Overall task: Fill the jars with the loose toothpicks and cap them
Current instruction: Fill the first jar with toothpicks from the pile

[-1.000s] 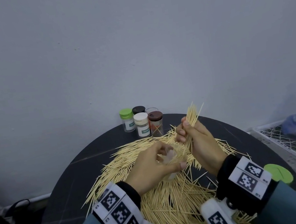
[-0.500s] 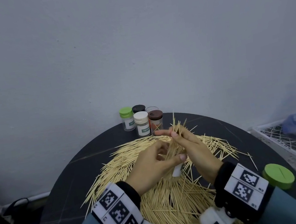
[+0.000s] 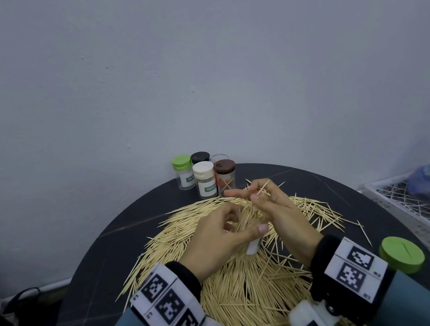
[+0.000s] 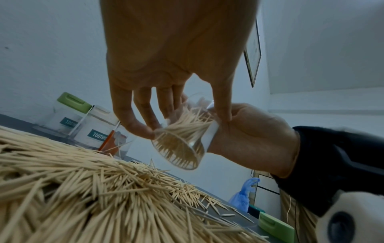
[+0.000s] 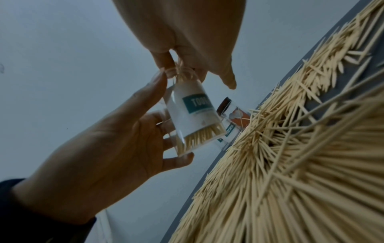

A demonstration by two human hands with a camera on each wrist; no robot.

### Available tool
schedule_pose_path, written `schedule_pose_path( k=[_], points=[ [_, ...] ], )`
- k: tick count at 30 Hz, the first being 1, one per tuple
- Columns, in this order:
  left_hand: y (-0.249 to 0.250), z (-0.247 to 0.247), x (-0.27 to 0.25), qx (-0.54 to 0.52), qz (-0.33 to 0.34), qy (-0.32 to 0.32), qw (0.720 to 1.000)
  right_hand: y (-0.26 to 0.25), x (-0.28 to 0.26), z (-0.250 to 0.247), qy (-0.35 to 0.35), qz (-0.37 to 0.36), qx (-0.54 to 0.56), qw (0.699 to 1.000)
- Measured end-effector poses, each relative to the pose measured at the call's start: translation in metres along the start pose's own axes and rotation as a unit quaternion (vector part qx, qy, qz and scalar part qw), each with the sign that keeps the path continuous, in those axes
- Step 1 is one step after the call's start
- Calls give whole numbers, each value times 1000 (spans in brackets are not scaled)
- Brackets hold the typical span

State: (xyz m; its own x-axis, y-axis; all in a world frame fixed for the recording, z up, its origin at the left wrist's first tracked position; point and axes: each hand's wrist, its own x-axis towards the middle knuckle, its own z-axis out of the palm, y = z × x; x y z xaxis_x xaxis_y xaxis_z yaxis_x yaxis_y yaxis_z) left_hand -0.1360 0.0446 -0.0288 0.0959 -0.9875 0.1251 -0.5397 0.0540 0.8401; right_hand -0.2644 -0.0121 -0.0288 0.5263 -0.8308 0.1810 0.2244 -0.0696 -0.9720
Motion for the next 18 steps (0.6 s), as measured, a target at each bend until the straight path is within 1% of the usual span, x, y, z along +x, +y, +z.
schedule_pose_path(
  k=[3,5,7,11,13,18],
  points=[
    [0,-1,0,1,-2,2,1000,-2,1,-1,4,-6,-16,1000],
    [0,-2,1,3,-5,10,1000,0,2,-5,19,-13,-38,999],
    [-2,-4,2,15,1,24,1000,1,3,-9,19,-20,-58,998],
    [-2,-7,2,28,12,51,998,3,4,-10,-45,-27,-117,992],
    [-3,-8,3,29,15,58,998,2,6,-11,-50,-47,-106,992],
    [-5,-10,5,44,15,69,996,-5,8,-21,-25,-87,-57,994]
  ],
)
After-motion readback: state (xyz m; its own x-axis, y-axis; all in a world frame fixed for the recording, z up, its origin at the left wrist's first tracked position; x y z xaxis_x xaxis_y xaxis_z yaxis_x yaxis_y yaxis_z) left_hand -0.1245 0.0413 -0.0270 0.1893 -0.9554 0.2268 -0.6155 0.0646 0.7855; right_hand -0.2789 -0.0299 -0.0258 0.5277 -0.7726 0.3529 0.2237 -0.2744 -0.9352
